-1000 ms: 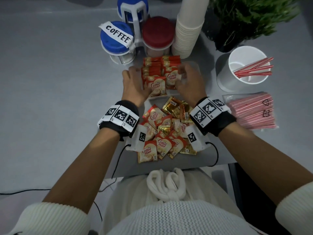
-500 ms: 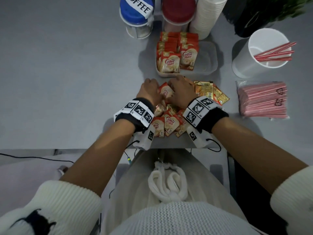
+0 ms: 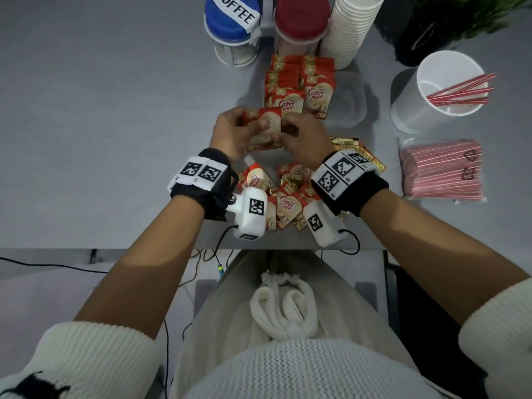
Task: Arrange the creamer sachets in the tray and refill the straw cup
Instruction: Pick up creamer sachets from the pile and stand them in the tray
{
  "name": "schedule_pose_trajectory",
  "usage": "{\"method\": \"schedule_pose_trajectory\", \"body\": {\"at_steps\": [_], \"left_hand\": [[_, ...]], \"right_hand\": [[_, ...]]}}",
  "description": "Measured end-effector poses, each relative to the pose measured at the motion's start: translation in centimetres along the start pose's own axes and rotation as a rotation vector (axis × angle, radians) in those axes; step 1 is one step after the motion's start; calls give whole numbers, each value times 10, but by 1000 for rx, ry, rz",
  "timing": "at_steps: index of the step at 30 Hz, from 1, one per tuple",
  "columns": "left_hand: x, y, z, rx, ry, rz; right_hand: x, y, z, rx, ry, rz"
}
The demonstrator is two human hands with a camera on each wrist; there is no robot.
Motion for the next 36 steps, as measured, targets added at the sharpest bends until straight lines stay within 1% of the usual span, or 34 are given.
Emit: {"method": "schedule_pose_trajectory", "body": {"at_steps": [2,3,5,7,9,11,12,14,16,18,20,22,25,27,30,32,36], "left_hand": [[3,-4,0,191,-105,-31],[4,-6,-2,228,-123,-28],[1,-15,-8,200,-133,31],[-2,-24,-15,124,-131,88],[-4,-33,-21,64,-130,114],[-4,-40,-26,24,-128,130],[-3,-42,-28,6,-127,140],[-2,-45,-30,-10,-132,150],[0,-47,-32,-5,-145,149],[2,-48,-34,11,-160,147],[4,-50,-36,19,-176,155],[5,-51,-37,23,-195,177],[4,-51,-39,40,-247,206],[4,-47,-39,40,-272,207],[6,-39,-34,99,-281,142],[8,-33,-30,151,-287,86],[15,-26,-25,198,-266,-45]], "right_hand": [[-1,3,-7,-92,4,-4],[0,3,-9,-111,12,-4],[2,6,-11,-85,21,-15],[6,11,-9,37,26,-92],[14,20,-6,205,40,-239],[24,33,-4,384,3,-374],[28,39,-2,452,-31,-388],[35,46,-3,545,-90,-360],[35,50,-4,565,-100,-357],[31,50,-6,524,-48,-382],[24,46,-5,442,1,-366],[16,38,-6,319,43,-274],[4,19,-7,133,92,-82],[-2,8,-7,35,130,-10],[-4,6,-11,-134,190,-57],[0,10,-13,-177,217,-85],[8,17,-14,-262,254,-97]]}}
Point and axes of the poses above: each hand's wrist, its own x-axis away from the middle knuckle, its own y-axis out of the palm, z = x × y, the point moved 3 cm from there along -x, towards the middle knuckle, and after that the axes turned 12 degrees about z, right-handed, at the moved point
